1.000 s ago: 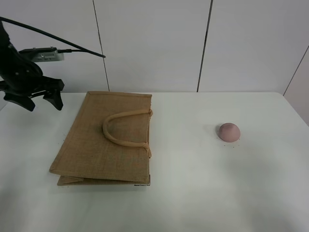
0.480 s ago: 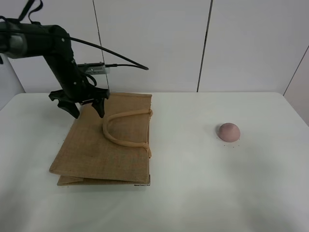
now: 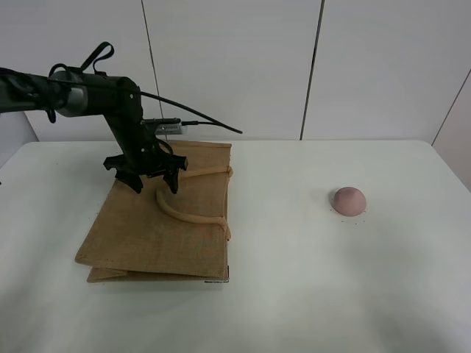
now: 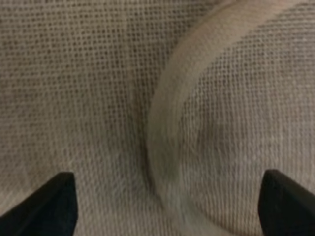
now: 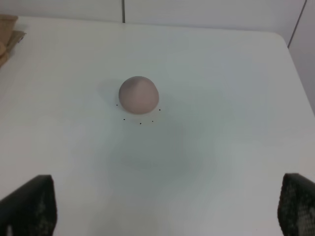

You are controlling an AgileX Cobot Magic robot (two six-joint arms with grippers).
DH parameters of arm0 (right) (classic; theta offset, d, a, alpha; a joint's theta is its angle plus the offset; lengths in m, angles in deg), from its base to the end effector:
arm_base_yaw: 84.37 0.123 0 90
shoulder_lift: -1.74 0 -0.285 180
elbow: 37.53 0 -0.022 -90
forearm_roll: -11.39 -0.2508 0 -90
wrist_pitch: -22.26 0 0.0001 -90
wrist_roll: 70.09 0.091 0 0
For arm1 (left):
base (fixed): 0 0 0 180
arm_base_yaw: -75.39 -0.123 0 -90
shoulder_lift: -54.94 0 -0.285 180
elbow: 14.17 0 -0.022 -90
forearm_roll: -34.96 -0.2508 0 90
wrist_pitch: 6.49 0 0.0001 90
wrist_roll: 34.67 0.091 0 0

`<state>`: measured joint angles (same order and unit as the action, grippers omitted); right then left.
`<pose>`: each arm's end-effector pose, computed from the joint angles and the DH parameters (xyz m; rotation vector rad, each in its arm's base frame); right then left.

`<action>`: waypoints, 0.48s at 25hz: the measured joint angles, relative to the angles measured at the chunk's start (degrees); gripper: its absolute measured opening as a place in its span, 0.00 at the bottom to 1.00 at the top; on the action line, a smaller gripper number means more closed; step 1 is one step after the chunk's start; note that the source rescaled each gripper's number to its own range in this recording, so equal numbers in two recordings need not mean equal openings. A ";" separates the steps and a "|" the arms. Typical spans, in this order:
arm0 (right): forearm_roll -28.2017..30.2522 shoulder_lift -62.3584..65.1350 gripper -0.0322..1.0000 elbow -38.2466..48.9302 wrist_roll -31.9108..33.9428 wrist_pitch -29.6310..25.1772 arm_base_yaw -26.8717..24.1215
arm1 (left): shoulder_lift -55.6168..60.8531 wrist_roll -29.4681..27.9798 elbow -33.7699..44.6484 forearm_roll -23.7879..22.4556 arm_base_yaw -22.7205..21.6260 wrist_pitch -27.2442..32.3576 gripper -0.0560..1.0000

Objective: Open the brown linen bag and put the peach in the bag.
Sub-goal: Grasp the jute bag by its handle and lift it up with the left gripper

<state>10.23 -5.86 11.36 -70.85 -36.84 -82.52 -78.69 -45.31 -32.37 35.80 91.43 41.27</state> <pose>-0.0036 0.0015 0.2781 -0.0465 2.0169 0.0362 0.4407 -0.1277 0.1543 0.1228 2.8541 -0.1145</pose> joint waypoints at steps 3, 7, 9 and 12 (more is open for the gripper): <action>0.00 0.00 1.00 0.00 0.00 0.00 0.00 | -1.25 -0.20 0.00 0.05 0.00 -1.65 1.00; 0.00 0.00 1.00 0.00 0.00 0.00 0.00 | -2.77 -0.37 0.00 -0.08 0.00 -4.13 1.00; 0.00 0.00 1.00 0.00 0.00 0.00 0.00 | -3.74 -0.42 0.00 -0.08 0.00 -4.82 1.00; 0.00 0.00 1.00 0.00 0.00 0.00 0.00 | -5.06 -0.42 0.00 -0.08 0.00 -5.09 0.99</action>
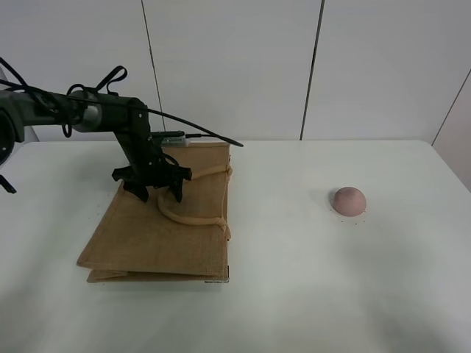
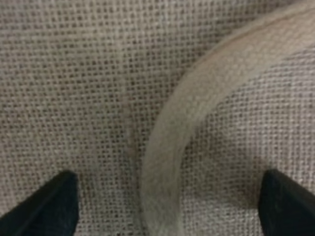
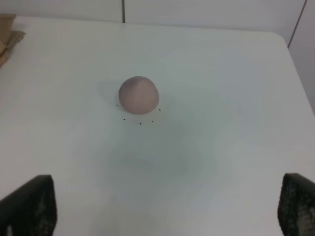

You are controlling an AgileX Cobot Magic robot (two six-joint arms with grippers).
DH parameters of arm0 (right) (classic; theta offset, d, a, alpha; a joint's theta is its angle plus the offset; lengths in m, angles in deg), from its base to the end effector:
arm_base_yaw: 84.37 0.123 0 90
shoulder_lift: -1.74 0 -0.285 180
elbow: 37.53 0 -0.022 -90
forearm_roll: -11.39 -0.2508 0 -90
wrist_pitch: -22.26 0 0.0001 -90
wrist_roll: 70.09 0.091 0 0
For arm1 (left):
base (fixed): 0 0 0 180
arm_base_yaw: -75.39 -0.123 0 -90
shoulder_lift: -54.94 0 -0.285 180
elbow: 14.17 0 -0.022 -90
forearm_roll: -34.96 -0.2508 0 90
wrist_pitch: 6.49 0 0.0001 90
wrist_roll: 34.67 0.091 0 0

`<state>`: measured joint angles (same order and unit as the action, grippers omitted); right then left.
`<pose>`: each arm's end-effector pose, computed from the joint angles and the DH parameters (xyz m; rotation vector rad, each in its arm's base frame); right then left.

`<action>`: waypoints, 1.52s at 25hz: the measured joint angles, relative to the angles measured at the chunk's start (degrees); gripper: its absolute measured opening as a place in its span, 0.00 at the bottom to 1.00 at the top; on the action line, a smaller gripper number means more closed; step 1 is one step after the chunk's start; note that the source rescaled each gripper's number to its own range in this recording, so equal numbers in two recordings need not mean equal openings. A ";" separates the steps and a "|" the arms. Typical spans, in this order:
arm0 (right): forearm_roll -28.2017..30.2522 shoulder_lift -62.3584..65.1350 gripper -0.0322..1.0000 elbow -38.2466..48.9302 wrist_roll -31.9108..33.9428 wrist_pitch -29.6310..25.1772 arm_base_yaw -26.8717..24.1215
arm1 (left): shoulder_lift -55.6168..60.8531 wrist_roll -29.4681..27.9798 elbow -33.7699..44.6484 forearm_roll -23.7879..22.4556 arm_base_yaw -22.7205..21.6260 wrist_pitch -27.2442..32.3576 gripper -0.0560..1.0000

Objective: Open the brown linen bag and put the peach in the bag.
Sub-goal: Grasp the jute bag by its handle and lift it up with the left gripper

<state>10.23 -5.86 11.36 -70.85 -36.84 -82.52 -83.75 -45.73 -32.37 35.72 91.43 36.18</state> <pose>-0.0036 0.0015 0.2781 -0.0465 2.0169 0.0362 0.4492 -0.1300 0.1157 0.1121 2.8539 -0.1135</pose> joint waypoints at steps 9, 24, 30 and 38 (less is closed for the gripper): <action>0.00 0.00 1.00 0.00 0.00 0.00 0.00 | -0.71 -0.05 -0.17 -0.76 0.21 0.32 0.35; 0.00 0.00 1.00 0.00 0.00 0.00 0.00 | -1.25 0.54 -18.69 -0.76 0.16 21.78 0.05; 0.00 0.00 1.00 0.00 0.00 0.00 0.00 | 4.47 3.70 -27.50 3.51 0.16 24.23 0.05; 0.00 0.00 1.00 0.00 0.00 0.00 0.00 | 17.05 4.33 -27.82 2.57 0.16 24.39 0.05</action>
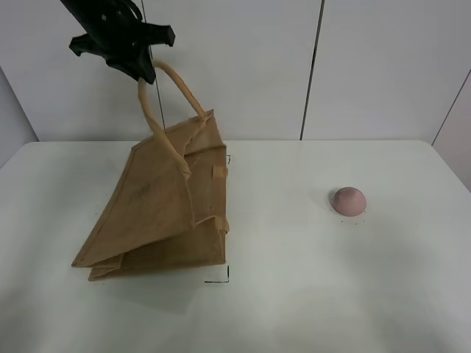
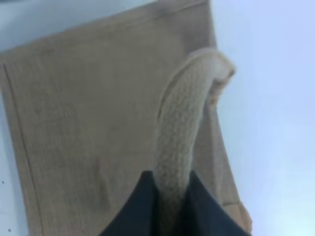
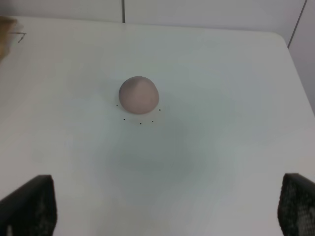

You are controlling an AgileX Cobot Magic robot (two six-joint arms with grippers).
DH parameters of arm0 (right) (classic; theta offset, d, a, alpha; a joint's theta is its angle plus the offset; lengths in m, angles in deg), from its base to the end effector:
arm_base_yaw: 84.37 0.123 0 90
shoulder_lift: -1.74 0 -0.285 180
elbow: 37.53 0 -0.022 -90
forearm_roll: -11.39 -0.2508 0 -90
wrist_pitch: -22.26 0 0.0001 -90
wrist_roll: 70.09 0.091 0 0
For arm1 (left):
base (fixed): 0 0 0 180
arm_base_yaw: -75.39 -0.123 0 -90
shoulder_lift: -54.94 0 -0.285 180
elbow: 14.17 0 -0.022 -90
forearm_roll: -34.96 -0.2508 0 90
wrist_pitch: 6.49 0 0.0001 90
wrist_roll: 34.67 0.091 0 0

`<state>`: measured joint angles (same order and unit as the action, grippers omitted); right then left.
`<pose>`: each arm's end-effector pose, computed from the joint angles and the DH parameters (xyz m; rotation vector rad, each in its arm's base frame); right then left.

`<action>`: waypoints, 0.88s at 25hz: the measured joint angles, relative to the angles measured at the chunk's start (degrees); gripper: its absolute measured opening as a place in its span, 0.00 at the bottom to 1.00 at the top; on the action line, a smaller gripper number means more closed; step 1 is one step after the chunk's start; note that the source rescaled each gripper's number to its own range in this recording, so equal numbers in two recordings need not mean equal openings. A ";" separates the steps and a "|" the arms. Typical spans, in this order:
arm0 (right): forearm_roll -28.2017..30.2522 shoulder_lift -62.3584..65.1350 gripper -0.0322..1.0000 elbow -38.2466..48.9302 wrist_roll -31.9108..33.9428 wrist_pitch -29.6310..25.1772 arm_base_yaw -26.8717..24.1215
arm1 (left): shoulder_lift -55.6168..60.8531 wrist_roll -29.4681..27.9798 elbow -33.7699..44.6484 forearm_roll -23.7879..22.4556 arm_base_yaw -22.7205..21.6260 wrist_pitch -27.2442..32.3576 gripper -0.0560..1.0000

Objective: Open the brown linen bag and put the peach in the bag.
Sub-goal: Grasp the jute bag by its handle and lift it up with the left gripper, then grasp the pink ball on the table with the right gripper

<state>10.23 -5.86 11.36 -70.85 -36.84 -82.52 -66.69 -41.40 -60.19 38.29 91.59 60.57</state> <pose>-0.0036 0.0015 0.2781 -0.0465 2.0169 0.0362 0.4231 -0.1280 0.3770 0.2010 2.4961 -0.2432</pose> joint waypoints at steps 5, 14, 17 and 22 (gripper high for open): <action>0.00 0.00 1.00 0.00 0.00 0.00 0.00 | 4.51 0.06 0.00 -0.10 0.00 0.05 0.05; 0.05 -24.57 1.00 -5.52 0.00 5.31 0.00 | 5.87 0.10 0.37 -0.15 0.00 0.05 0.05; 0.05 -39.35 1.00 -10.41 -0.06 7.31 0.00 | 6.31 0.10 0.42 -0.15 0.00 0.05 0.05; 0.05 -64.50 1.00 -20.44 -0.87 9.61 0.00 | 8.11 0.10 0.42 -0.10 0.00 0.05 0.05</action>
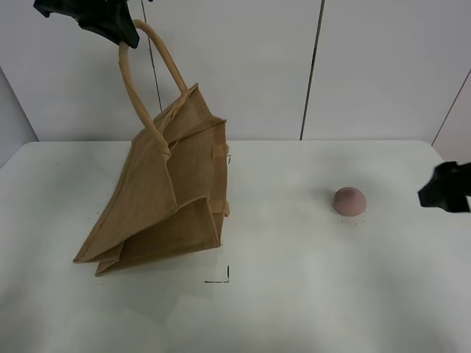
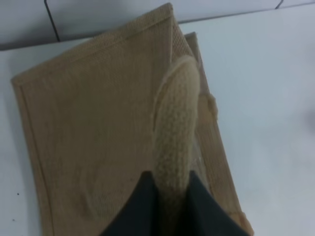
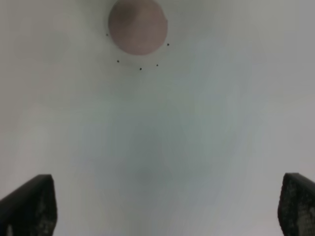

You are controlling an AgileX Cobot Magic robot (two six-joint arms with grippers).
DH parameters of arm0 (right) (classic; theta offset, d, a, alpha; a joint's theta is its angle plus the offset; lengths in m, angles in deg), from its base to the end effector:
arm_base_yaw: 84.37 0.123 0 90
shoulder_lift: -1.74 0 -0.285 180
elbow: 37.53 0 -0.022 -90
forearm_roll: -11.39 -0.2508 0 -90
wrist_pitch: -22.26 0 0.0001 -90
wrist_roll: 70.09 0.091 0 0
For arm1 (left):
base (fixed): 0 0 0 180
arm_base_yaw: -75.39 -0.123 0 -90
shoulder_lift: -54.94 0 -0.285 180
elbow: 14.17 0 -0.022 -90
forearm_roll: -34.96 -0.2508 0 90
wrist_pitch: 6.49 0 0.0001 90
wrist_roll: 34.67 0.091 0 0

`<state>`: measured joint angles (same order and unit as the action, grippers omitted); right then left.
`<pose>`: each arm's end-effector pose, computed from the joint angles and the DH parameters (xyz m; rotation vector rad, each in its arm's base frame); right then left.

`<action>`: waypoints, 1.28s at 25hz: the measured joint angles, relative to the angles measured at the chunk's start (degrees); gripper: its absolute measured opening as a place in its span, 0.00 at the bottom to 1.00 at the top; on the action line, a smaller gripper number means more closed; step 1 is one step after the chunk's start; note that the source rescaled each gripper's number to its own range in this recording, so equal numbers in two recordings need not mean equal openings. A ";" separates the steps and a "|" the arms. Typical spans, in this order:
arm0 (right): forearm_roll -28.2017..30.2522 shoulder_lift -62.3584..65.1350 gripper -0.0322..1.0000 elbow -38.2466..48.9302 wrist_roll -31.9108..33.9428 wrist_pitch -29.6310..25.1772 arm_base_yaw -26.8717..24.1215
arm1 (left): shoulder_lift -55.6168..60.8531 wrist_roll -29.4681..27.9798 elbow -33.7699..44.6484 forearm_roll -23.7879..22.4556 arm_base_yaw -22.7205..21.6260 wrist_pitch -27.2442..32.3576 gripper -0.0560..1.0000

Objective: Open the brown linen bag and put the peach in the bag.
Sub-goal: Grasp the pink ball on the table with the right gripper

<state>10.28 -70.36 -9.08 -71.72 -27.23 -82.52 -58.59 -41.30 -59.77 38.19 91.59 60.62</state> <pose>0.2082 0.0081 0.2910 -0.0682 2.6177 0.0250 0.3848 -0.1167 0.4346 0.1972 2.3626 -0.2651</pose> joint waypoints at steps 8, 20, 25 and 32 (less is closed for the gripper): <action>-0.28 -33.34 1.00 -21.28 -1.71 -1.03 0.13 | 0.86 0.00 0.00 0.12 0.00 0.00 0.05; -0.91 -55.24 1.00 -34.43 -1.73 -1.27 2.63 | 0.86 0.02 0.00 0.06 0.00 0.00 0.05; -1.42 -58.64 1.00 -34.49 -1.73 2.23 2.63 | 0.86 0.02 0.00 0.06 0.00 0.00 0.05; -2.90 -58.85 0.80 -34.56 -1.73 5.79 2.63 | 0.86 0.02 0.00 0.06 0.00 0.00 0.05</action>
<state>7.39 -129.21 -43.64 -73.45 -21.44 -79.89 -57.73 -41.28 -59.77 38.26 91.59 60.62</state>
